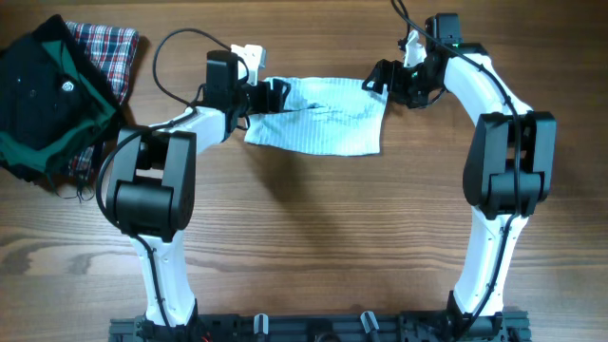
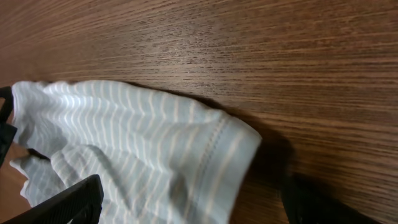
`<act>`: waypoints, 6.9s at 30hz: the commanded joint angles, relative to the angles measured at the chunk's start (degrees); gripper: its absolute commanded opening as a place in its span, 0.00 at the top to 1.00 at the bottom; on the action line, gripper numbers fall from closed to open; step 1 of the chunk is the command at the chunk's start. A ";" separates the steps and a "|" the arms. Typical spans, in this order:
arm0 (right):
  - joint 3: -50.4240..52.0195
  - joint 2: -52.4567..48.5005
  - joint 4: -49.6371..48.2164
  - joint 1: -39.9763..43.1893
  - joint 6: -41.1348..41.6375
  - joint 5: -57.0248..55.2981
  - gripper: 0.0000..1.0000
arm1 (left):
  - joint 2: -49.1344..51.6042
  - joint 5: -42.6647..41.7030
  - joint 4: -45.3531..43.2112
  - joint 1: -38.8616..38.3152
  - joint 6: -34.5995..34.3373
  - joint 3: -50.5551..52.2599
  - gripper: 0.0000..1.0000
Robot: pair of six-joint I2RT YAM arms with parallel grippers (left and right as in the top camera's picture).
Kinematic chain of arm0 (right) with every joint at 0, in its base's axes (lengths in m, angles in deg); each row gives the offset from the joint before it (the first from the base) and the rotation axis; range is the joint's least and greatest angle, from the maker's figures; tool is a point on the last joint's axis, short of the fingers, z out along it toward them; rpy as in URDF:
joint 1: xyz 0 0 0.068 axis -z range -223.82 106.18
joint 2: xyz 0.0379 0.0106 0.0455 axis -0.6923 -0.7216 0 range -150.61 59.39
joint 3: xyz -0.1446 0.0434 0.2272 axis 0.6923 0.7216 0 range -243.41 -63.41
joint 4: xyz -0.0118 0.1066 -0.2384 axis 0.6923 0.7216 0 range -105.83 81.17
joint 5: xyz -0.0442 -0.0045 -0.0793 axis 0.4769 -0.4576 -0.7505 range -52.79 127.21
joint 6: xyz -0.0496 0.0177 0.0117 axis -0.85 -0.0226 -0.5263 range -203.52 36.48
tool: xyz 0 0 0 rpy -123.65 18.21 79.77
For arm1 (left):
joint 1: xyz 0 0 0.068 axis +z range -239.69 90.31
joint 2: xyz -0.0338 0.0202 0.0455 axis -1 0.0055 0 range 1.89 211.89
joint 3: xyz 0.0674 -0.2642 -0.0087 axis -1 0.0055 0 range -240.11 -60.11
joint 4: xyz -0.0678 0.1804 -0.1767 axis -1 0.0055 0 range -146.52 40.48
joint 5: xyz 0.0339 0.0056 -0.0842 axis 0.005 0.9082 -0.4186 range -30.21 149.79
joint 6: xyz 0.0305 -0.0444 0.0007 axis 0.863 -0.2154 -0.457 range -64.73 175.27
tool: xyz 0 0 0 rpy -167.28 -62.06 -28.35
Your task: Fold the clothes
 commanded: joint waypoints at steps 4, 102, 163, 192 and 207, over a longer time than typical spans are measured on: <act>0.57 -1.49 -0.09 -0.66 0.26 -0.37 0.08 | 1.70 3.45 0.02 1.97 -0.55 -0.15 0.09; 0.55 -1.49 -10.32 -4.09 -4.20 -4.70 0.64 | 5.18 5.53 -0.02 0.68 -3.39 -0.15 0.96; -0.26 -1.31 -10.08 -2.69 -3.41 1.44 0.96 | -5.03 6.10 4.46 1.75 -4.66 -0.17 0.96; -0.26 3.37 -4.28 -2.86 -13.20 1.66 0.96 | -10.40 6.08 9.97 1.73 -3.10 -0.17 0.96; -0.26 3.34 -6.32 -2.75 -6.23 -4.90 0.96 | -10.54 9.86 10.16 1.73 -2.91 -0.15 0.96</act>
